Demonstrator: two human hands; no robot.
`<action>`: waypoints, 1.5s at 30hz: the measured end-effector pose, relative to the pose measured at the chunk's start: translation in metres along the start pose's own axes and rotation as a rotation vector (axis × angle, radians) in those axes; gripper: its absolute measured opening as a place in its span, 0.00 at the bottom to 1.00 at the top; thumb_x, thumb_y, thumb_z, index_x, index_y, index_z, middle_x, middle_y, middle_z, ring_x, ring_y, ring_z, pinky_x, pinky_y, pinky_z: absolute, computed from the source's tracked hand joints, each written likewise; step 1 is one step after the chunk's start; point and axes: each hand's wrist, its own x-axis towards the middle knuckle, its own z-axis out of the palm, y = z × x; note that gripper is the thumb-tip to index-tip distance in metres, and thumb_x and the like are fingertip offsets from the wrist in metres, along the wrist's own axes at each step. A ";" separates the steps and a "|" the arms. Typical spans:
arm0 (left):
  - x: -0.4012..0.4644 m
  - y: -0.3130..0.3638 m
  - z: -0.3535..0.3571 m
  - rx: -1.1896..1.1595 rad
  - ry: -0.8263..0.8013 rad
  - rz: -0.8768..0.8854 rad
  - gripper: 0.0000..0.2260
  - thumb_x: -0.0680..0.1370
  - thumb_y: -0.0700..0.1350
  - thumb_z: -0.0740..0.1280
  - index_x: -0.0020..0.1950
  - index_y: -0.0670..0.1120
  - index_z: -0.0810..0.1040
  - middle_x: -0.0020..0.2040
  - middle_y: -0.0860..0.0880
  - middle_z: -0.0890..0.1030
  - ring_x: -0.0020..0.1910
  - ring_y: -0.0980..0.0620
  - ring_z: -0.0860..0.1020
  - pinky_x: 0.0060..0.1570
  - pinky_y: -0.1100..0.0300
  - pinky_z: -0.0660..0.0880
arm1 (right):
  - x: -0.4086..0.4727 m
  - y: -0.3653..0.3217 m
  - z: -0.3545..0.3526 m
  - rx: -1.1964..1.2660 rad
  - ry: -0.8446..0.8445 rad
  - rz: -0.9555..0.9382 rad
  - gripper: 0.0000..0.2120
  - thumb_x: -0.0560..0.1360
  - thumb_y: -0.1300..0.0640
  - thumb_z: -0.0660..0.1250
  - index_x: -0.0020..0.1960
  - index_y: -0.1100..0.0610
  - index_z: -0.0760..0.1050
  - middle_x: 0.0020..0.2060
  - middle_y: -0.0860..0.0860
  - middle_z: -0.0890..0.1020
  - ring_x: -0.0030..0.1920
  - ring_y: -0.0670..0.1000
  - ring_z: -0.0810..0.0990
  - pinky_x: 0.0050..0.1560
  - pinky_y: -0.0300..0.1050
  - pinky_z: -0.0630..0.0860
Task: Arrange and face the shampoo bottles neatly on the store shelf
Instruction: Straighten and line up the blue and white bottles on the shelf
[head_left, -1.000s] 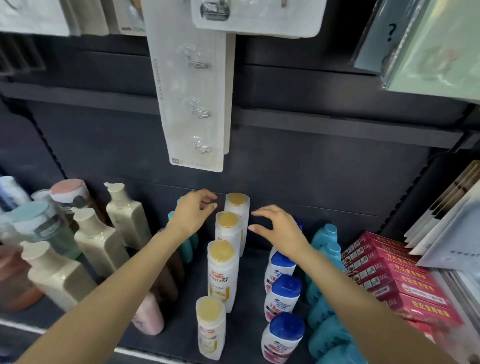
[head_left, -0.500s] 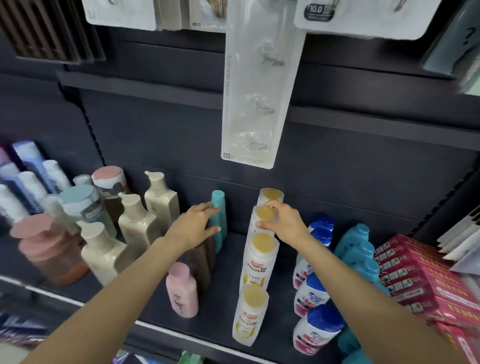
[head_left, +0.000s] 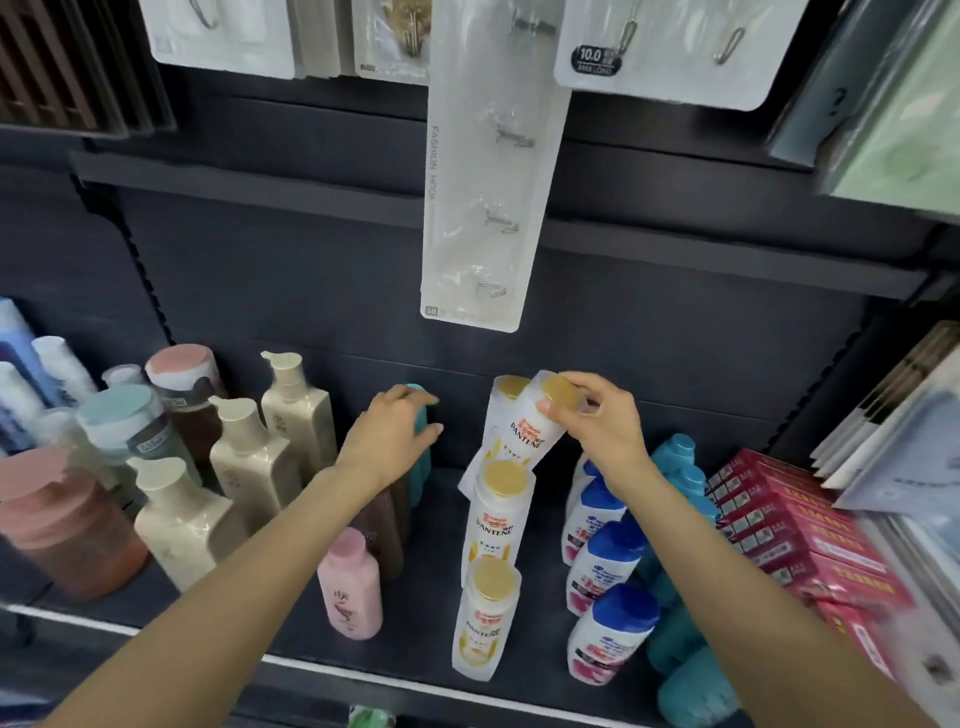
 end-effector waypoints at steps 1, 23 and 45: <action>0.000 0.007 -0.001 -0.047 0.017 0.022 0.17 0.79 0.49 0.64 0.67 0.47 0.72 0.65 0.47 0.71 0.65 0.47 0.68 0.64 0.53 0.68 | -0.002 -0.005 -0.006 0.050 0.030 -0.007 0.14 0.68 0.59 0.75 0.52 0.50 0.79 0.49 0.47 0.82 0.54 0.50 0.80 0.53 0.48 0.78; -0.017 0.066 -0.028 -1.226 -0.225 -0.427 0.12 0.78 0.48 0.65 0.52 0.39 0.78 0.52 0.42 0.82 0.47 0.50 0.80 0.48 0.59 0.79 | -0.048 -0.031 -0.069 0.704 0.259 0.113 0.14 0.75 0.56 0.68 0.59 0.58 0.77 0.51 0.53 0.83 0.54 0.52 0.82 0.48 0.43 0.81; -0.064 0.056 -0.059 -1.454 0.117 -0.171 0.20 0.71 0.43 0.69 0.62 0.38 0.75 0.55 0.45 0.82 0.56 0.51 0.80 0.53 0.64 0.78 | -0.057 -0.045 -0.050 0.748 0.130 0.210 0.12 0.77 0.53 0.66 0.56 0.59 0.77 0.52 0.58 0.83 0.52 0.53 0.83 0.49 0.44 0.81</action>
